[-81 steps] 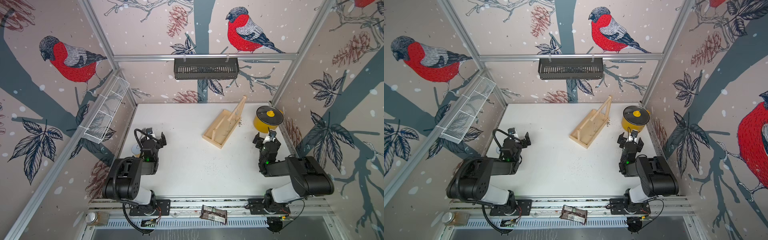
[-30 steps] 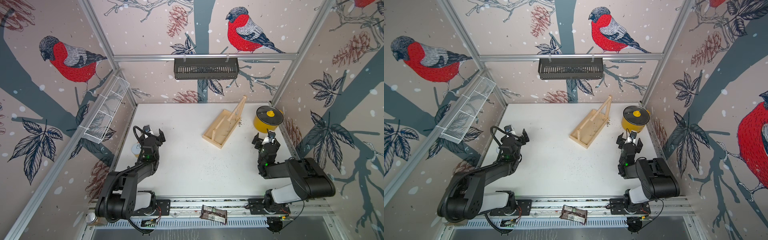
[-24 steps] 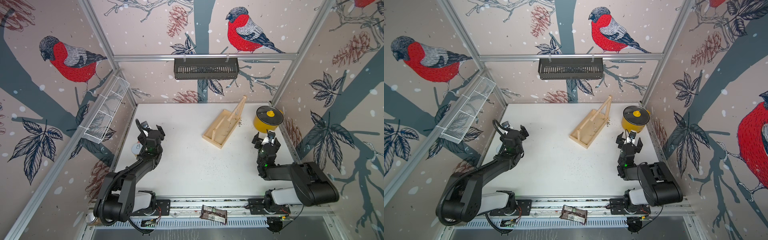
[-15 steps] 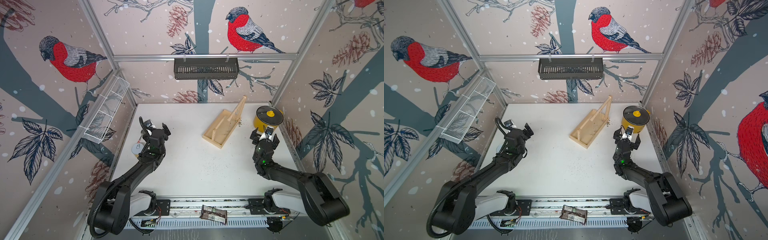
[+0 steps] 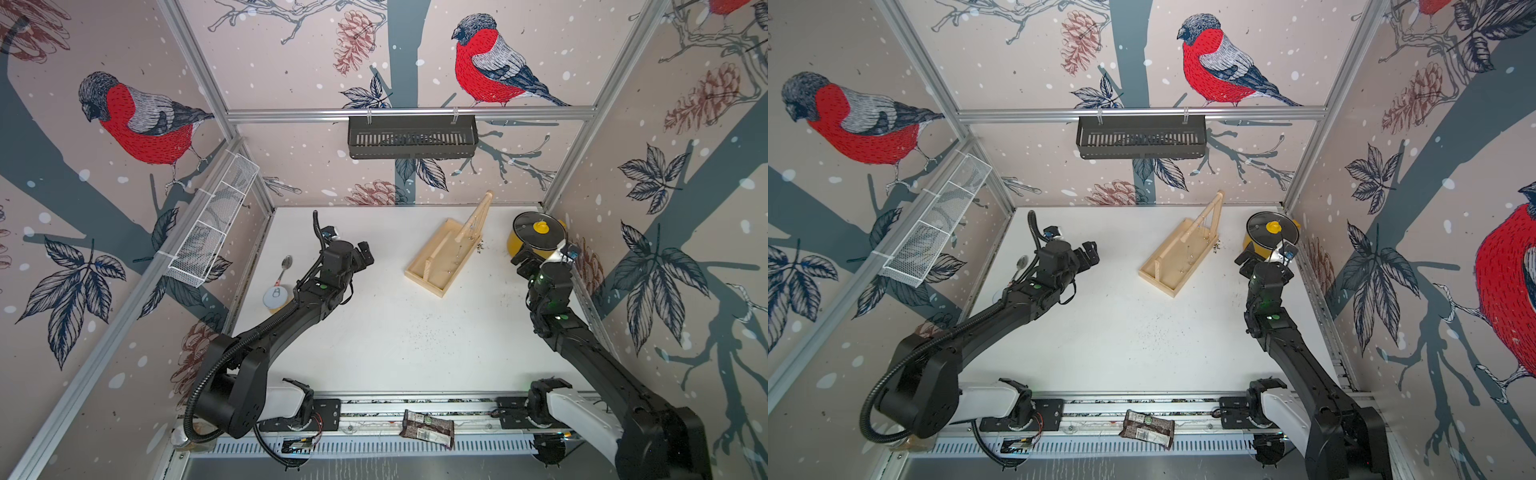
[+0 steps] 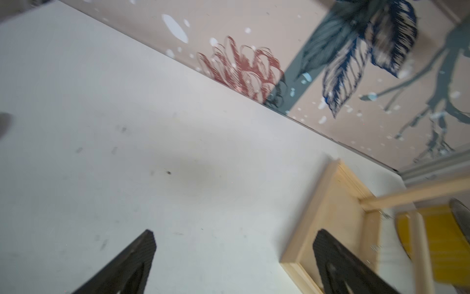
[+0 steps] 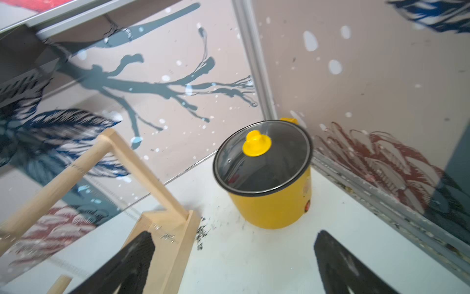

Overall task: Take the necklace off the jewelry display stand
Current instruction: Take off the necklace from the stand.

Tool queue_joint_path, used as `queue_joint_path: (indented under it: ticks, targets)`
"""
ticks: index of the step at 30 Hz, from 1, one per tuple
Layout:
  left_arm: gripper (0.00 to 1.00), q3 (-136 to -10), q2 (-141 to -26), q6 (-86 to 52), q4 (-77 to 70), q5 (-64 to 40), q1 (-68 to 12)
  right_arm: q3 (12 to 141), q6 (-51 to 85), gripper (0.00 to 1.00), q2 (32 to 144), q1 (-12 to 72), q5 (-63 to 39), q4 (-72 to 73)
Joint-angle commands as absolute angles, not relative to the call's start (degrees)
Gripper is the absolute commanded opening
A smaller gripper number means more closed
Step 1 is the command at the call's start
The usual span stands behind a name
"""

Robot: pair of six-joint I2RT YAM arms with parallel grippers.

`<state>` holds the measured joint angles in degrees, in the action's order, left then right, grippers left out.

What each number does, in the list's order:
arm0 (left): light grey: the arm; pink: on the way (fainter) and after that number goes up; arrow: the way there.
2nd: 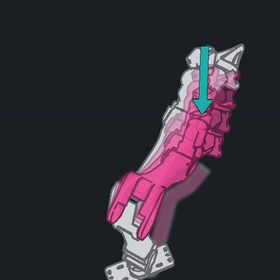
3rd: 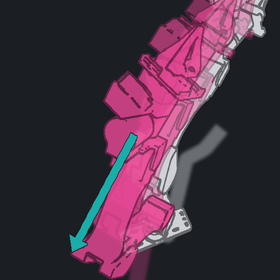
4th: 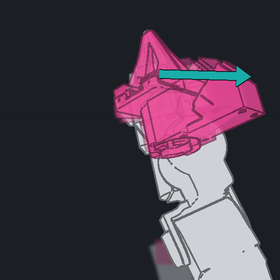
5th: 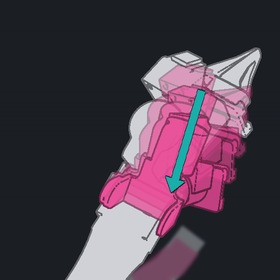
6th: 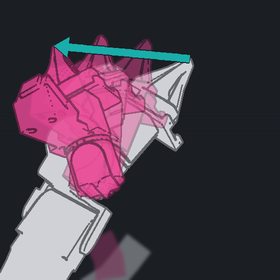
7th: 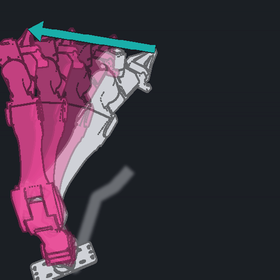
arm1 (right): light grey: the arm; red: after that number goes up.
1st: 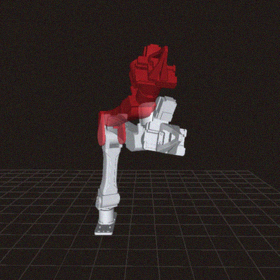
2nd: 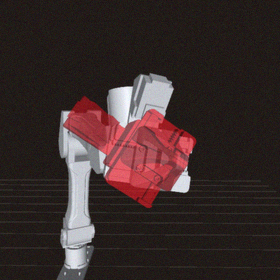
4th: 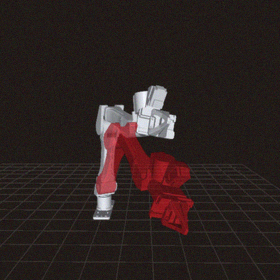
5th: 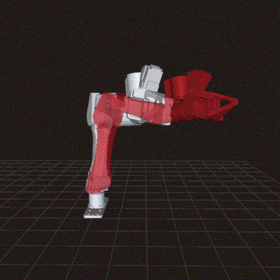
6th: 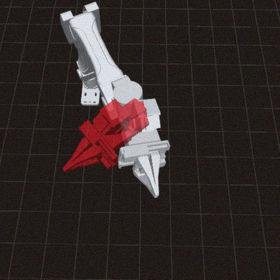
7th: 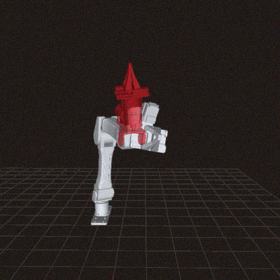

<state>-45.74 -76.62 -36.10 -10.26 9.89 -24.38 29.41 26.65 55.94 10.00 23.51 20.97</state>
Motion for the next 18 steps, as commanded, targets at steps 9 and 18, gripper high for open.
queue_joint_path:
  ticks: [9, 18]
  targets:
    - [0.98, -48.61, -77.04, -38.11, -23.29, -15.03, -32.25, 37.6, 17.31, 1.0, 60.11, 24.41, 19.13, 13.16]
    - [0.98, -49.38, -80.73, -42.12, -29.53, -16.45, -34.57, 37.0, 12.84, 0.96, 63.14, 27.86, 16.84, 17.29]
